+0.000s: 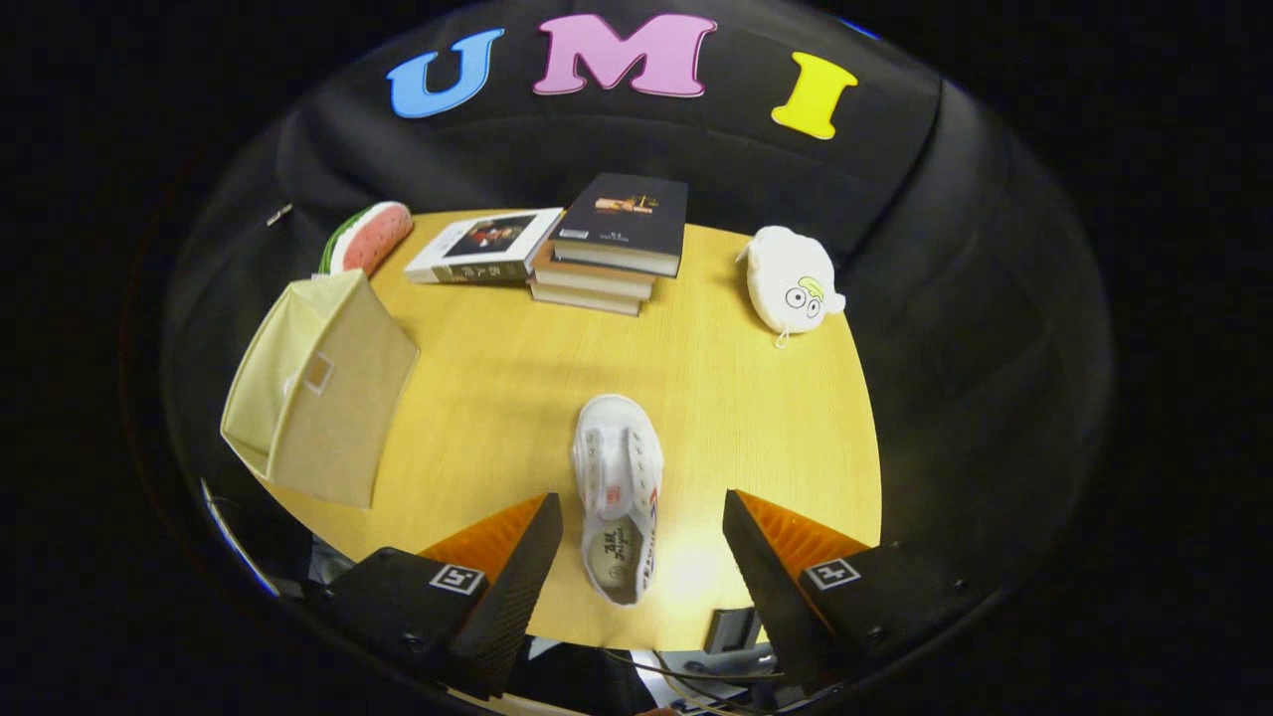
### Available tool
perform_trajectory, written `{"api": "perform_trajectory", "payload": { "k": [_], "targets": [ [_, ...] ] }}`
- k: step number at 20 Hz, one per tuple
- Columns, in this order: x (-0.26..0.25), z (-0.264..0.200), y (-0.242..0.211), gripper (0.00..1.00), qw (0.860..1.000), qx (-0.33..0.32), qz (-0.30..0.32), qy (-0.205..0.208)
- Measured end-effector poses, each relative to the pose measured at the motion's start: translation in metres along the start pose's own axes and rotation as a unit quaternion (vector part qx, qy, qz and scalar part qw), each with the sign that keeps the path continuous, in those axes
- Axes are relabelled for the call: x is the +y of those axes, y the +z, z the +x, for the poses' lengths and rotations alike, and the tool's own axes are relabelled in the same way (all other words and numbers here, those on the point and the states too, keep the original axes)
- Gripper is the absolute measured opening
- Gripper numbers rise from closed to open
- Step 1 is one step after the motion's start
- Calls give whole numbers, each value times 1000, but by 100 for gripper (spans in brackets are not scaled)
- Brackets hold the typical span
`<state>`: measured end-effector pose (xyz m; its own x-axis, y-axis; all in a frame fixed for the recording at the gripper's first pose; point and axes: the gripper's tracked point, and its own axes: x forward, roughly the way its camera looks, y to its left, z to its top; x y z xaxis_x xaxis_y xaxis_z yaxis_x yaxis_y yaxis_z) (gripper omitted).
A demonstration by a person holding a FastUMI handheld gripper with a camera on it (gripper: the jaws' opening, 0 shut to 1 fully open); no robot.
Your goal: Open the storage box then place both shoes into the box .Put the left shoe in first, then the right shoe, with the right side of both shoes facing outward in a uniform manner.
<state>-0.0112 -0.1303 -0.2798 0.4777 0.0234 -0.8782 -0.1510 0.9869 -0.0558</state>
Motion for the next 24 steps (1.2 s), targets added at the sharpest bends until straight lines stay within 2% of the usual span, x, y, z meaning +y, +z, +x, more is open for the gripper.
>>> {"api": "perform_trajectory", "payload": {
  "k": [5, 8, 13, 18, 20, 21, 23, 24],
  "targets": [
    [-19, 56, -44, 99, 998, 51, -40, 5],
    [-18, 84, -63, 99, 996, 73, -41, 4],
    [-18, 116, -47, 98, 998, 69, -1, 7],
    [9, 125, -36, 95, 996, 69, 30, 55],
    [23, 127, -35, 76, 993, 72, 57, 72],
    [23, 129, -34, 55, 993, 71, 61, 71],
    [23, 127, -36, 55, 993, 70, 68, 67],
    [21, 125, -37, 51, 993, 72, 71, 66]
  ]
}}
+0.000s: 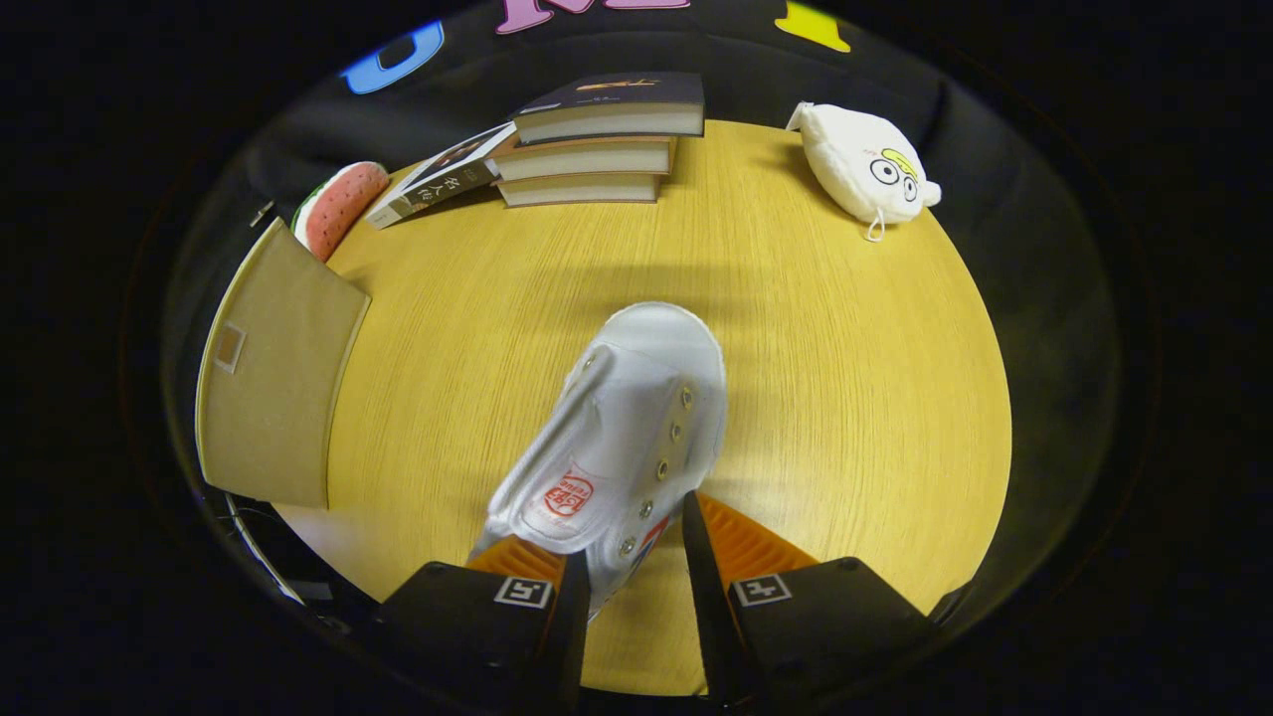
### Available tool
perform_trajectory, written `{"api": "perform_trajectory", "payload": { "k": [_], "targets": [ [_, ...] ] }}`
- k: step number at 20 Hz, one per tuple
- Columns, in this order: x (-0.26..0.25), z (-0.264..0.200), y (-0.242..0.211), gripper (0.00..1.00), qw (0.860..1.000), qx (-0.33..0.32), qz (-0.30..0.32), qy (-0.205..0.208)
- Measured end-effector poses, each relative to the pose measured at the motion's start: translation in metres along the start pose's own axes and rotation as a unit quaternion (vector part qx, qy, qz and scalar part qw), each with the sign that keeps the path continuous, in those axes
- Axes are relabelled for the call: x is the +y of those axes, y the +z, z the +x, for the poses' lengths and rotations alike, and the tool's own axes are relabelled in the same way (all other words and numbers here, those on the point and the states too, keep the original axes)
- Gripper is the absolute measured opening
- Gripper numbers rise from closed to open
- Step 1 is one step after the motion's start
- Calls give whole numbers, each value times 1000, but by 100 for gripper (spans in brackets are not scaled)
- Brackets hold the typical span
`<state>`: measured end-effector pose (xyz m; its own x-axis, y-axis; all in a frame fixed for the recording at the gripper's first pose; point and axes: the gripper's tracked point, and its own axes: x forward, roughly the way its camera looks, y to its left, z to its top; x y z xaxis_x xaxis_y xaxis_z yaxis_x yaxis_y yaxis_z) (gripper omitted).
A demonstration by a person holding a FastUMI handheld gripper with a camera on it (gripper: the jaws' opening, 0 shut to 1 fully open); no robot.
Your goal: Open the storage box then place both shoes into the box .Put the left shoe in first, then the right shoe, with the right side of both shoes facing outward in a uniform manner.
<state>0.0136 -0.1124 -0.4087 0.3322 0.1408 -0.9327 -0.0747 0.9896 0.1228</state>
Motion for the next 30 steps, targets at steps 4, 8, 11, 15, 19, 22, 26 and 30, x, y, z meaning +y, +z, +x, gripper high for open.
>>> {"api": "perform_trajectory", "payload": {
  "k": [4, 8, 11, 15, 19, 22, 26, 30],
  "targets": [
    [-6, -3, -1, 15, 1000, 2, 16, 2],
    [-10, -6, 1, 6, 999, 7, 34, 24],
    [-10, -13, 7, 6, 996, 10, 73, 41],
    [0, -33, 17, 5, 990, 0, 123, 69],
    [14, -57, 29, 5, 982, -21, 166, 90],
    [1, -59, 46, 5, 983, -60, 168, 49],
    [-1, -67, 31, 5, 991, -68, 117, 20],
    [3, -53, -3, 44, 997, -50, 65, 6]
  ]
}}
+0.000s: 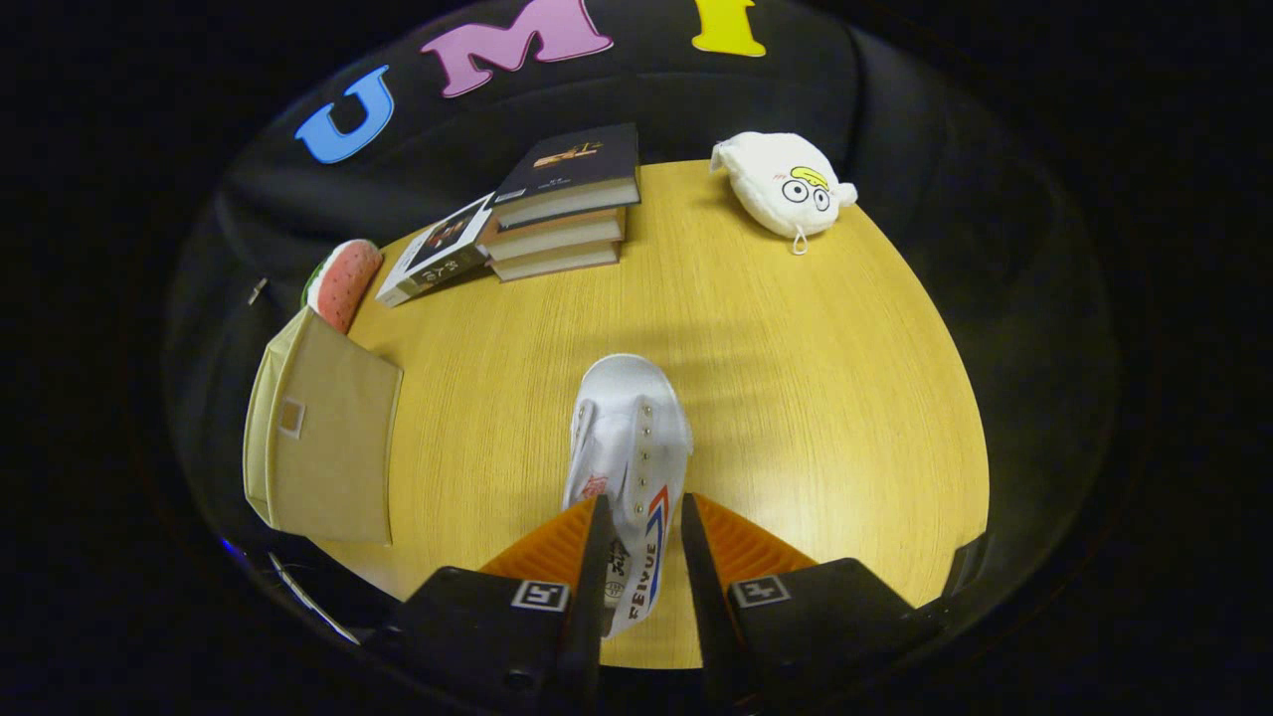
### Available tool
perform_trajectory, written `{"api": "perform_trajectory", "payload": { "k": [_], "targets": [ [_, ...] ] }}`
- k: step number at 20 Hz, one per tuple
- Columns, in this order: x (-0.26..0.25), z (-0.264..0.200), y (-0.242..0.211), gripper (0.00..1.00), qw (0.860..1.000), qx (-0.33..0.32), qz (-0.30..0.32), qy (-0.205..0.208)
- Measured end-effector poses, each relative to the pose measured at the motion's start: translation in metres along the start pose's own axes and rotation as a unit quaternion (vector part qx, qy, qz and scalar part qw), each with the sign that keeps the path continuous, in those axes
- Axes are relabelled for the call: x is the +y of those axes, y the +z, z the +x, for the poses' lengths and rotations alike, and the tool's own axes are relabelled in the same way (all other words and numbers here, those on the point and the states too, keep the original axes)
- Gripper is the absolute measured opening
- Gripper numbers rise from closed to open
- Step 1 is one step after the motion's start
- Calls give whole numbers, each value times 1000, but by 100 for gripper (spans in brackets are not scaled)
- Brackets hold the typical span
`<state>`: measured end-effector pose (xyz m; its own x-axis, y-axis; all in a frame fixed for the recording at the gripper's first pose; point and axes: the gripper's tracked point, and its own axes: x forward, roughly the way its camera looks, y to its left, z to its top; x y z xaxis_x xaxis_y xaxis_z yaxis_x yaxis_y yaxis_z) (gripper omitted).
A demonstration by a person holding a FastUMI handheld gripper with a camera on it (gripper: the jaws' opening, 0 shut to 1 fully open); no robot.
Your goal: Open the storage box then place both shoes into the box .Put the left shoe in first, then the right shoe, with the right side of both shoes facing outward in a uniform manner.
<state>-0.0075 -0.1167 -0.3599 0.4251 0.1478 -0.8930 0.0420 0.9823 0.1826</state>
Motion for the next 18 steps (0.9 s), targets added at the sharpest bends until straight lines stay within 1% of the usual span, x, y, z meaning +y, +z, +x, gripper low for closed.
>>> {"api": "perform_trajectory", "payload": {
  "k": [2, 4, 5, 8, 11, 13, 14, 15, 16, 17, 18],
  "targets": [
    [-5, 19, -8, 68, 1000, 4, -13, -19],
    [-14, 31, -17, 69, 999, 12, -22, -46],
    [-14, 30, -21, 69, 998, 21, -28, -44],
    [-16, 29, -19, 71, 999, 16, -36, -31],
    [-17, 50, -16, 71, 996, 18, -69, -44],
    [-10, 56, -14, 71, 997, 13, -69, -21],
    [-7, 56, -15, 70, 998, 20, -62, -2],
    [-7, 57, -16, 59, 998, 21, -53, 8],
    [-9, 57, -17, 56, 998, 24, -47, 15],
    [-12, 57, -16, 49, 999, 24, -38, 14],
    [-20, 55, -14, 33, 1000, 16, -19, 0]
  ]
}}
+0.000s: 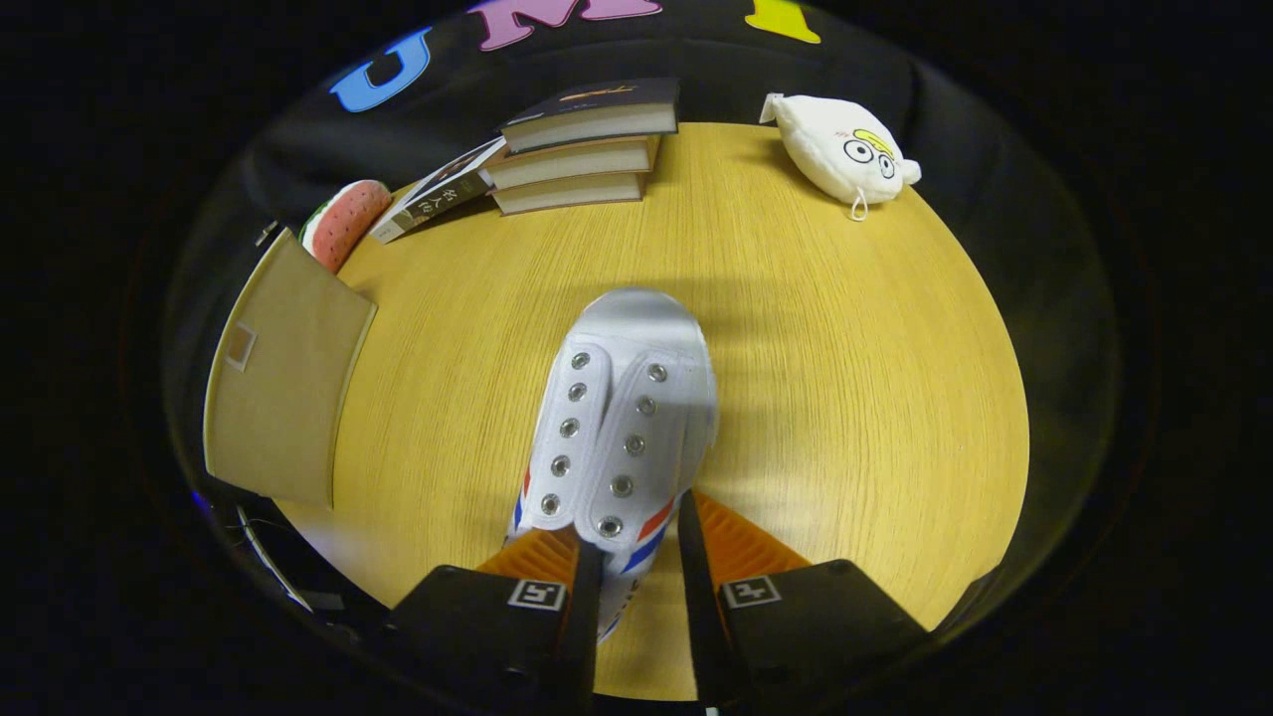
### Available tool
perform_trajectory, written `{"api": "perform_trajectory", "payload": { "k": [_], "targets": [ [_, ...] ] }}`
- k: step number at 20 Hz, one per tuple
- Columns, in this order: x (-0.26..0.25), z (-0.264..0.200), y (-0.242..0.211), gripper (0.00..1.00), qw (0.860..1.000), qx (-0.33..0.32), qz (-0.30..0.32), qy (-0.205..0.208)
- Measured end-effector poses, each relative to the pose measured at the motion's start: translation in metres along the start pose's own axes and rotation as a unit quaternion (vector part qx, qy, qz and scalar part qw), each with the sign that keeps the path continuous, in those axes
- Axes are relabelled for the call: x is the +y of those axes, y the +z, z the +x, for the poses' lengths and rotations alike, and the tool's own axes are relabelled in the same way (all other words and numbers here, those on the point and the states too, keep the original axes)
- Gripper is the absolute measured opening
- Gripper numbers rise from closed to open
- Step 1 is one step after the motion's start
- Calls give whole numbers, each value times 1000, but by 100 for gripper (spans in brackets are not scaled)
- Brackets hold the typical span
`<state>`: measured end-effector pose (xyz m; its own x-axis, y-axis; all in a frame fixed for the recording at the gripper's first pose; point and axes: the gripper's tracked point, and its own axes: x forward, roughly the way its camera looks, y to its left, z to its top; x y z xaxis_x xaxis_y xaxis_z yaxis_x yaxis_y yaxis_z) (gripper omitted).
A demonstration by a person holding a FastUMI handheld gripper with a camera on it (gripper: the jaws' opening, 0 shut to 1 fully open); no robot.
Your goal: Open the storage box then place both shoes into the box .Put the left shoe in first, then the right shoe, with the right side of both shoes facing outward in a uniform manner.
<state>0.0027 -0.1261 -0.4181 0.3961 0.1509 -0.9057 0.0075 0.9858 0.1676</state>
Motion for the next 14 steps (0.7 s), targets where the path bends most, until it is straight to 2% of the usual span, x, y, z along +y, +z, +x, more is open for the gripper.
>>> {"api": "perform_trajectory", "payload": {
  "k": [1, 3, 6, 10, 14],
  "targets": [
    [-1, 0, 1, 17, 1000, -5, 18, 1],
    [1, -1, -2, 7, 1000, -10, 24, 13],
    [1, -10, 5, 5, 998, -28, 52, 31],
    [6, -29, 18, 5, 990, -51, 122, 57],
    [17, -64, 42, 5, 984, -67, 148, 73]
  ]
}}
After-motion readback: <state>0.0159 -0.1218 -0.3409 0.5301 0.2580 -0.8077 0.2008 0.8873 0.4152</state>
